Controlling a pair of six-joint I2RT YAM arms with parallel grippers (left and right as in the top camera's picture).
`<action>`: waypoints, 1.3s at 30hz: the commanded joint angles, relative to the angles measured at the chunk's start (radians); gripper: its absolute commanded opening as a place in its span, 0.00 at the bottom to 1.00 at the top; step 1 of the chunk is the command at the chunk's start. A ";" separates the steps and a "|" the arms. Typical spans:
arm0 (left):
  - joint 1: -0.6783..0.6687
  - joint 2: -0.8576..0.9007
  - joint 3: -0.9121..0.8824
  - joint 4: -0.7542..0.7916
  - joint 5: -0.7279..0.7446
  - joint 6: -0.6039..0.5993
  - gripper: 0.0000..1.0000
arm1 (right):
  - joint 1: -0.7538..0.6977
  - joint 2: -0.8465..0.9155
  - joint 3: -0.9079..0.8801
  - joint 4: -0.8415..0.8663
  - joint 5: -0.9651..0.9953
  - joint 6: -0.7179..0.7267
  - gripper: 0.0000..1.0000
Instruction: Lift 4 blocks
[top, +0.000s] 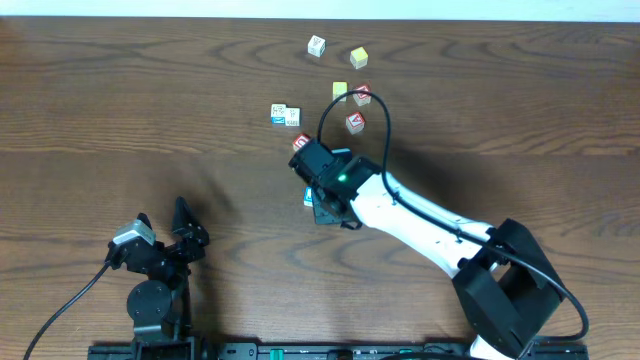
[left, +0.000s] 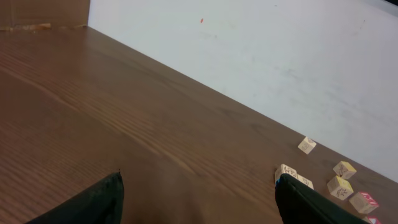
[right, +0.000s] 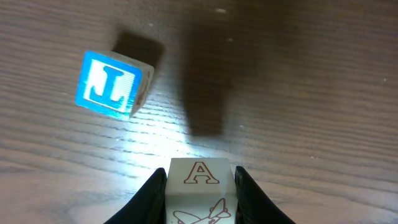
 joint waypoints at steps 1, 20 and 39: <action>-0.004 -0.005 -0.021 -0.037 -0.009 -0.008 0.79 | 0.001 -0.010 -0.056 0.036 0.081 0.064 0.07; -0.004 -0.005 -0.021 -0.037 -0.010 -0.008 0.79 | -0.039 -0.010 -0.151 0.220 0.144 0.063 0.13; -0.004 -0.005 -0.021 -0.037 -0.009 -0.008 0.79 | -0.046 -0.005 -0.229 0.307 0.163 0.064 0.21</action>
